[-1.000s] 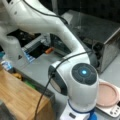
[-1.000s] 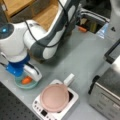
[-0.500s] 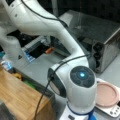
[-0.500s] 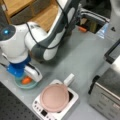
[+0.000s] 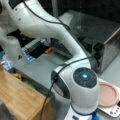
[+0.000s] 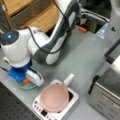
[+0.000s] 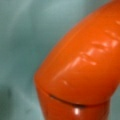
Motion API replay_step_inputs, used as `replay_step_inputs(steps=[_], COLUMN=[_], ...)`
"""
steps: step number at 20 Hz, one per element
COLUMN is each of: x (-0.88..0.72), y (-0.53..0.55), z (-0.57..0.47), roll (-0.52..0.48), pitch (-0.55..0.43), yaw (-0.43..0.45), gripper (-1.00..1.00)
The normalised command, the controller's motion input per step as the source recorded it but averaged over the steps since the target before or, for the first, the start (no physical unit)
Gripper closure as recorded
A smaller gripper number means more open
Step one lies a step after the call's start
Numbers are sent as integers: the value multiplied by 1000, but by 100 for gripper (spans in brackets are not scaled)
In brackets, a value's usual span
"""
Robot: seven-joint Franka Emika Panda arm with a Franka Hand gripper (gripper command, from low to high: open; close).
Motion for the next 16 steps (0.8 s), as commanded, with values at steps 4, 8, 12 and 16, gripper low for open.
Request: replay_step_inputs(steps=[4, 8, 12, 16], x=[115, 80, 62, 45], y=[-31, -60, -76, -61], z=[-130, -173, -227, -256], roll=[71, 90, 118, 140], pitch=[-27, -11, -3, 15], yaw=[-21, -5, -1, 6], gripper=[-100, -100, -100, -100])
